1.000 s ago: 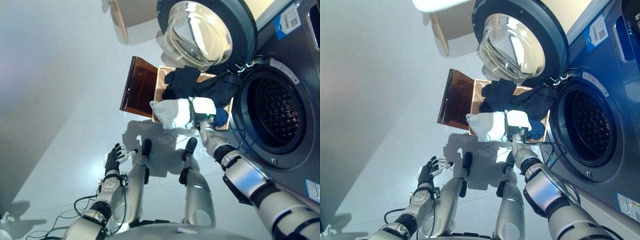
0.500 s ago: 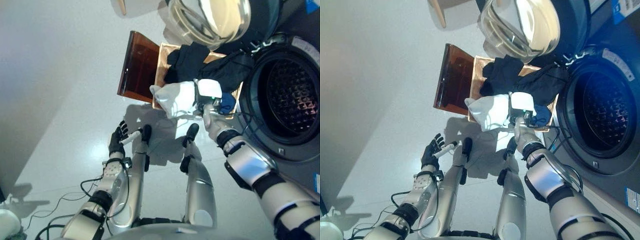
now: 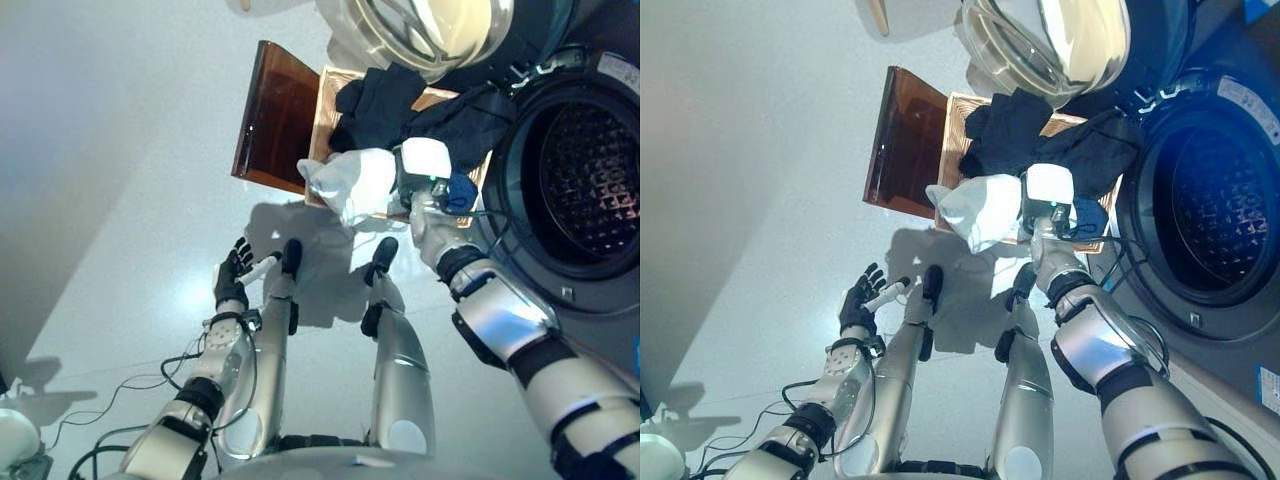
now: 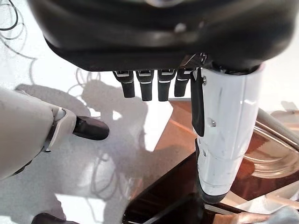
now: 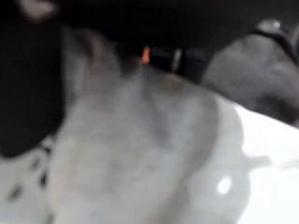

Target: Pick up the clothes and place them into the washing machine

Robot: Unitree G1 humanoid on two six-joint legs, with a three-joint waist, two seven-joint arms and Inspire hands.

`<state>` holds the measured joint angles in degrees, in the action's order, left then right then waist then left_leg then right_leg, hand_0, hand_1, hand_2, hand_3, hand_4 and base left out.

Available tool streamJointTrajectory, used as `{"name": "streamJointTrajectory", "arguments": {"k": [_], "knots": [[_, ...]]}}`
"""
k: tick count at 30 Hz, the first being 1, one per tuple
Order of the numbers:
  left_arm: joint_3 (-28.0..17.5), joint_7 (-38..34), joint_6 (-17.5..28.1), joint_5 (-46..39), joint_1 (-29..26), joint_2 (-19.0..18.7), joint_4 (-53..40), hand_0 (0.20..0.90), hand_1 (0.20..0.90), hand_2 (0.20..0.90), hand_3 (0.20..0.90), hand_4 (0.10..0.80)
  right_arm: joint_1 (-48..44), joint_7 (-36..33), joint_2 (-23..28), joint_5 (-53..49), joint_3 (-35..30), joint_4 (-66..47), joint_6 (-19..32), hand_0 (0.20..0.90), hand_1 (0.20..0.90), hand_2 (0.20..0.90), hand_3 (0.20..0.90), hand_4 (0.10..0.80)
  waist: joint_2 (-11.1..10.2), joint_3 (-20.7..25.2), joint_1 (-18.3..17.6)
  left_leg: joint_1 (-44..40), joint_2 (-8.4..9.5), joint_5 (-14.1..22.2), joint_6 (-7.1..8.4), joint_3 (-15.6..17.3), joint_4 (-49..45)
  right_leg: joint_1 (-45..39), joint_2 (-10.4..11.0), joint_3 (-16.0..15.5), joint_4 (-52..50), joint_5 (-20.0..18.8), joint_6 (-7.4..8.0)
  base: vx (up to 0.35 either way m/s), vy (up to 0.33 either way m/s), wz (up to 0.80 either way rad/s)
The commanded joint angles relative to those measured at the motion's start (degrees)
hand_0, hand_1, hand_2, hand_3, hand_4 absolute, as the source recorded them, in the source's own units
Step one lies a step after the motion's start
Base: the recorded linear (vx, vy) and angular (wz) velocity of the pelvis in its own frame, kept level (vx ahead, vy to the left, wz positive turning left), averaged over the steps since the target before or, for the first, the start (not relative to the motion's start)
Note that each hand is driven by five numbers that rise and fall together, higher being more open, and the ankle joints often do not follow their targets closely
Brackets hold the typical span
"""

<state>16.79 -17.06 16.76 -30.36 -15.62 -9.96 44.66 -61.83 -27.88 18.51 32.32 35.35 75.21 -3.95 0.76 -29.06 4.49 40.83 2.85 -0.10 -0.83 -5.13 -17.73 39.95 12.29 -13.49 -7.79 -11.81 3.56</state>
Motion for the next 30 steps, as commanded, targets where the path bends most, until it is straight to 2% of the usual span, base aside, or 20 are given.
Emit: {"name": "streamJointTrajectory", "arguments": {"k": [1,15,30], "knots": [[-0.31,-1.31,3.1,0.0,1.77,-1.62,-4.63,0.9,0.9,0.9,0.9,0.8,-7.5,-3.62,1.49,-0.74,0.21,-2.01,-0.6,0.2,0.2,0.2,0.2,0.3,3.66,-0.64,1.12,-2.56,0.95,-5.7,2.41,0.45,8.41,-1.36,0.47,0.2,-11.17,8.4,2.53,0.0,0.0,0.0],[0.1,-1.35,3.55,0.75,2.0,-1.53,-3.73,0.9,0.9,0.9,0.9,0.8,-6.13,-5.91,2.23,-0.88,-1.57,-1.93,-0.6,0.2,0.2,0.2,0.2,0.3,3.83,-0.04,1.13,-4.37,0.93,-5.46,2.23,0.79,8.69,-2.79,0.85,-0.02,-11.0,8.09,2.78,0.0,0.0,0.0],[-0.49,-1.52,3.5,3.41,2.33,-1.13,0.23,0.9,0.9,0.9,0.9,0.8,-0.04,-7.9,2.23,-3.72,-5.23,-9.6,2.09,0.2,0.2,0.2,0.2,0.3,2.14,2.1,-0.65,-9.61,0.63,-3.25,1.73,3.03,8.32,-8.55,1.21,1.07,-7.75,6.5,3.59,0.024,0.025,-0.09]]}}
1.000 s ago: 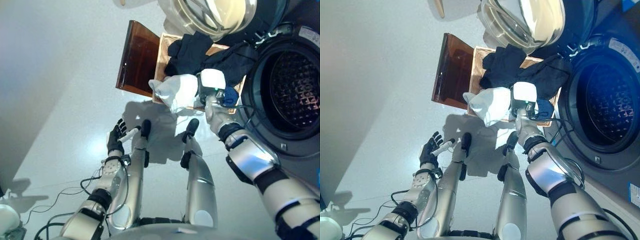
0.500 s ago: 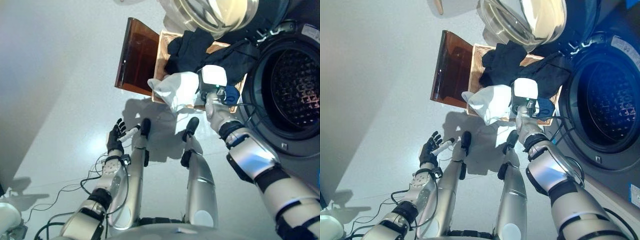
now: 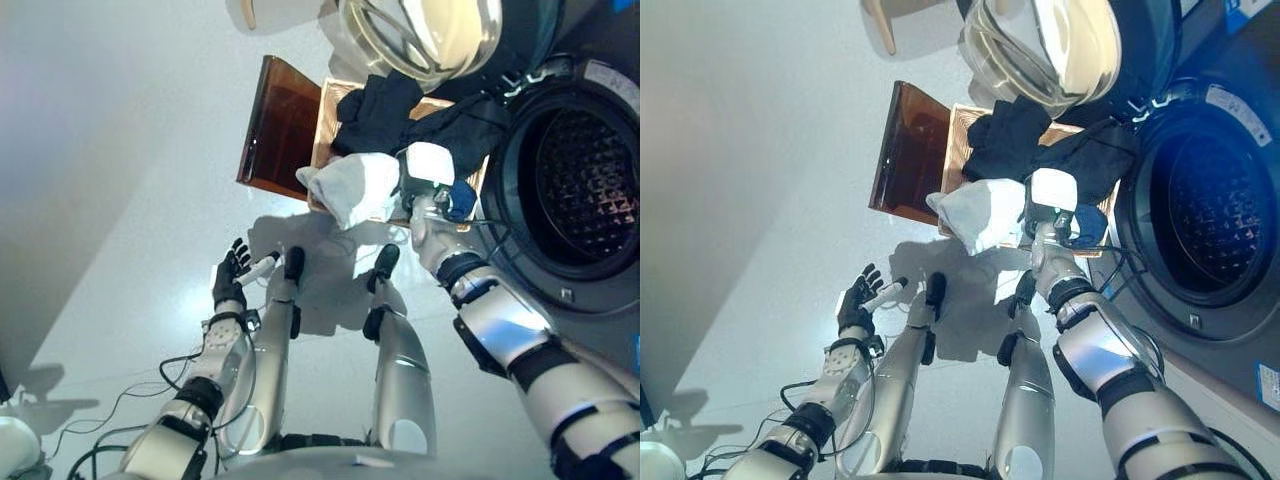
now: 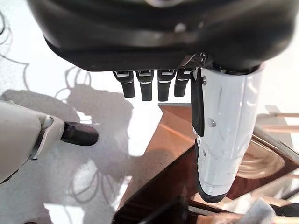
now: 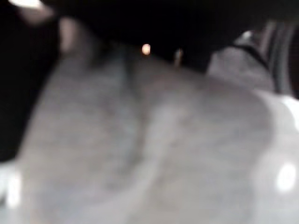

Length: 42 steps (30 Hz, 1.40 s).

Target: Pick up the clothes and place them into the washing machine

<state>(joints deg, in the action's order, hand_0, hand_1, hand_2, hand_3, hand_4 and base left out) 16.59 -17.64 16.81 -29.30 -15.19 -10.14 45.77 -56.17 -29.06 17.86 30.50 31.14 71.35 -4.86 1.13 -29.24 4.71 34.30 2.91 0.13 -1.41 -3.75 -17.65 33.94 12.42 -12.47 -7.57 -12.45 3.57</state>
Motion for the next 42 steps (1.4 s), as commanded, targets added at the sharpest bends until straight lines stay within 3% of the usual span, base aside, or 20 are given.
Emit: {"name": "streamJointTrajectory", "arguments": {"k": [1,11,21,29,42], "knots": [[-0.38,-1.03,3.36,2.58,2.0,-0.93,-0.53,0.9,0.9,0.9,0.9,0.8,-5.23,-6.82,2.83,-2.24,-1.31,-6.3,3.28,0.2,0.2,0.2,0.2,0.3,1.73,2.45,-1.02,-3.39,0.5,-3.25,2.33,1.84,8.06,-2.85,1.22,0.11,-7.9,7.07,3.68,0.038,0.023,-0.1],[-2.01,-2.0,3.37,3.7,2.58,-0.12,3.78,0.9,0.9,0.9,0.9,0.8,0.6,-8.61,2.34,-9.86,-7.26,-12.75,7.29,0.2,0.2,0.2,0.2,0.3,1.01,3.83,-2.41,-6.91,-0.02,-2.38,2.2,3.92,8.71,-6.78,1.4,0.85,-4.87,5.94,4.28,0.042,0.02,-0.13],[-1.24,-2.67,3.35,4.87,4.82,1.12,2.63,0.9,0.9,0.9,0.9,0.8,9.86,-12.16,0.83,-22.67,-16.34,-17.82,12.64,0.2,0.2,0.2,0.2,0.3,2.36,5.42,-3.17,-10.82,0.49,-4.03,2.41,4.17,13.97,-10.74,1.63,0.39,-0.35,4.72,5.2,0.06,0.022,0.0],[-0.12,-2.71,3.05,3.75,6.21,1.3,0.82,0.9,0.9,0.9,0.9,0.8,11.72,-12.24,-0.87,-44.3,-25.66,-16.27,20.18,0.2,0.2,0.2,0.2,0.3,3.65,5.09,-3.33,-11.17,1.14,-3.77,2.1,4.3,14.25,-10.91,1.9,0.48,-0.32,5.2,5.23,0.009,0.004,-0.01],[1.24,0.56,2.6,1.34,8.15,1.43,-0.31,0.9,0.9,0.9,0.9,0.8,12.91,-3.98,0.88,-71.06,-35.48,-14.76,28.39,0.2,0.2,0.2,0.2,0.3,6.23,5.43,-3.66,-11.13,1.36,-3.24,2.21,4.95,14.2,-10.35,2.14,1.34,-0.45,5.97,5.13,0.0,0.0,0.0]]}}
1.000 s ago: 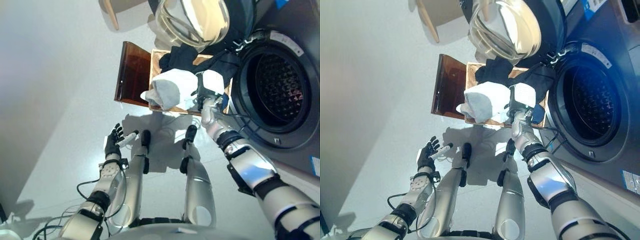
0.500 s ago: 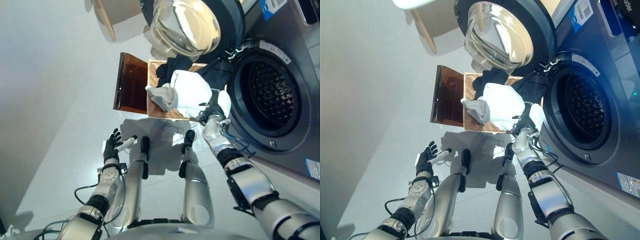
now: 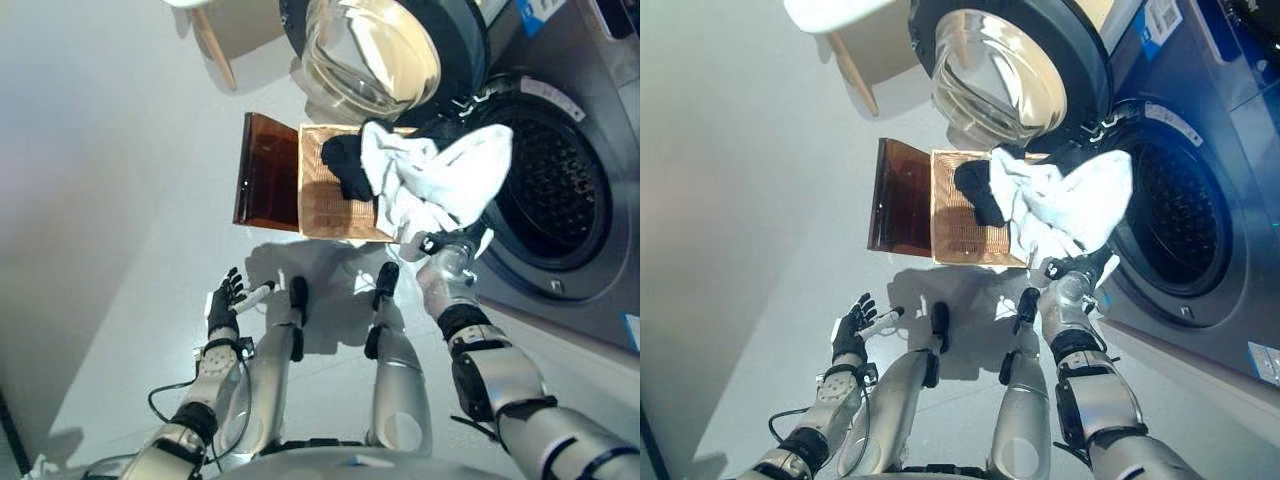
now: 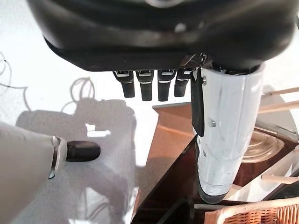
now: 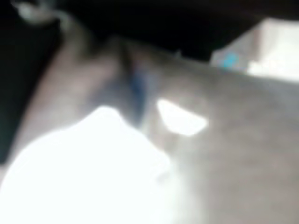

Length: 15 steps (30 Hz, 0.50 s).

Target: Pick up the clothes and place them into the washing machine

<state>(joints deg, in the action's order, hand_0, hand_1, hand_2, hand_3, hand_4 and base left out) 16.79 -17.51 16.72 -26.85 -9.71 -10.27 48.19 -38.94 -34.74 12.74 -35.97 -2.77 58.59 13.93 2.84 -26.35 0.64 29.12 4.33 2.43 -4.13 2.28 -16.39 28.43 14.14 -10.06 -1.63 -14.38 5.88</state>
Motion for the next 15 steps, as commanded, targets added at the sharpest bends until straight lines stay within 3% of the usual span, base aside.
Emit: {"name": "streamJointTrajectory", "arguments": {"k": [1,6,15], "knots": [[1.06,0.66,2.68,-1.23,2.72,1.62,-2.5,0.9,0.9,0.9,0.9,0.8,-4.42,1.88,6.4,-5.32,-1.99,-1.8,9.88,0.2,0.2,0.2,0.2,0.3,4.65,2.6,0.36,-5.9,-0.04,-5.52,4.96,-1.04,12.92,-4.81,0.44,-0.99,-6.33,7.89,2.83,0.0,0.0,0.0],[1.45,1.85,2.56,-2.39,2.78,1.92,-1.84,0.9,0.9,0.9,0.9,0.8,-5.79,4.39,8.53,-13.41,-5.05,-1.08,12.29,0.2,0.2,0.2,0.2,0.3,5.63,3.13,0.2,-5.79,0.15,-5.46,5.05,-0.83,13.21,-4.13,0.36,-0.19,-6.44,7.98,2.85,-0.002,0.005,-0.03],[2.13,3.45,2.3,-3.41,3.09,2.34,-0.56,0.9,0.9,0.9,0.9,0.8,-7.47,5.96,14.05,-16.93,-7.44,0.98,12.26,0.2,0.2,0.2,0.2,0.3,6.84,3.44,-0.26,-5.64,0.27,-5.5,5.26,-0.25,13.51,-3.45,0.27,0.63,-6.57,8.23,2.73,-0.003,0.001,-0.01]]}}
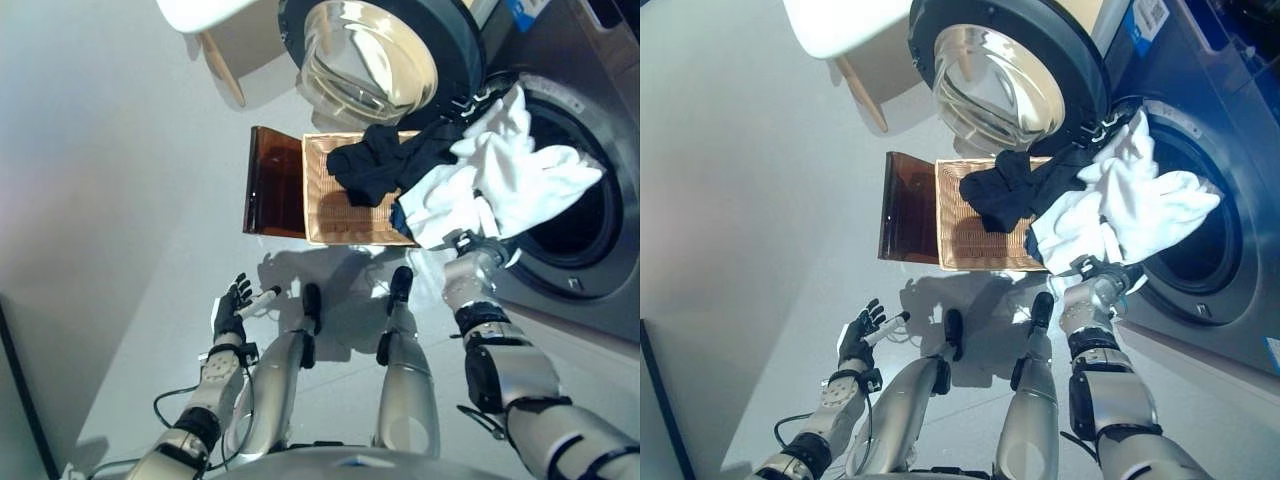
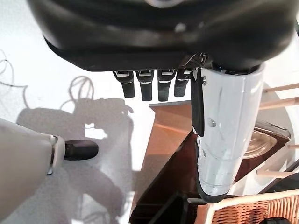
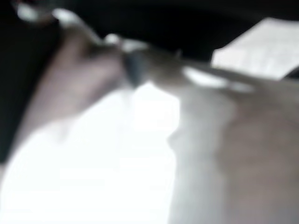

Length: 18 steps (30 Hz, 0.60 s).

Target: Pick up the clothes and place them into the washing machine

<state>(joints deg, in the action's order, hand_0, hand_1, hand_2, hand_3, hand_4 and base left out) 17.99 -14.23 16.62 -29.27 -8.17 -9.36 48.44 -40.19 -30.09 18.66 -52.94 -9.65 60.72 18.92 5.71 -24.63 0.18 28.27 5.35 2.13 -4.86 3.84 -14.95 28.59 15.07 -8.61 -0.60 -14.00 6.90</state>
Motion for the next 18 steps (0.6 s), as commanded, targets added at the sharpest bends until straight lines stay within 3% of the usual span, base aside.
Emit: {"name": "streamJointTrajectory", "arguments": {"k": [1,8,18], "knots": [[1.07,0.32,2.48,-1.15,1.51,1.43,-0.5,0.9,0.9,0.9,0.9,0.8,-6.53,1.77,8.82,-0.8,-0.96,-0.56,7.22,0.2,0.2,0.2,0.2,0.3,4.15,1.77,0.19,-4.66,-0.77,-5.14,6.02,-1.75,11.98,-3.37,-0.63,-0.69,-7.78,7.94,1.7,0.0,0.0,0.0],[1.54,1.71,2.3,-2.17,1.72,1.32,-0.27,0.9,0.9,0.9,0.9,0.8,-8.71,4.71,14.27,-6.38,-2.89,3.79,6.31,0.2,0.2,0.2,0.2,0.3,5.27,1.61,0.0,-3.87,-0.63,-5.19,6.03,-1.18,11.4,-2.44,-0.69,0.14,-8.15,7.81,1.53,-0.015,-0.003,-0.03],[2.26,4.0,2.05,-3.69,2.4,0.62,-2.04,0.9,0.9,0.9,0.9,0.8,-13.28,8.51,22.99,-8.63,-0.76,7.17,3.3,0.2,0.2,0.2,0.2,0.3,6.74,0.87,0.08,-3.01,-0.69,-4.76,6.28,0.35,10.84,-0.17,-0.96,1.67,-9.62,8.56,1.41,-0.003,-0.01,-0.05]]}}
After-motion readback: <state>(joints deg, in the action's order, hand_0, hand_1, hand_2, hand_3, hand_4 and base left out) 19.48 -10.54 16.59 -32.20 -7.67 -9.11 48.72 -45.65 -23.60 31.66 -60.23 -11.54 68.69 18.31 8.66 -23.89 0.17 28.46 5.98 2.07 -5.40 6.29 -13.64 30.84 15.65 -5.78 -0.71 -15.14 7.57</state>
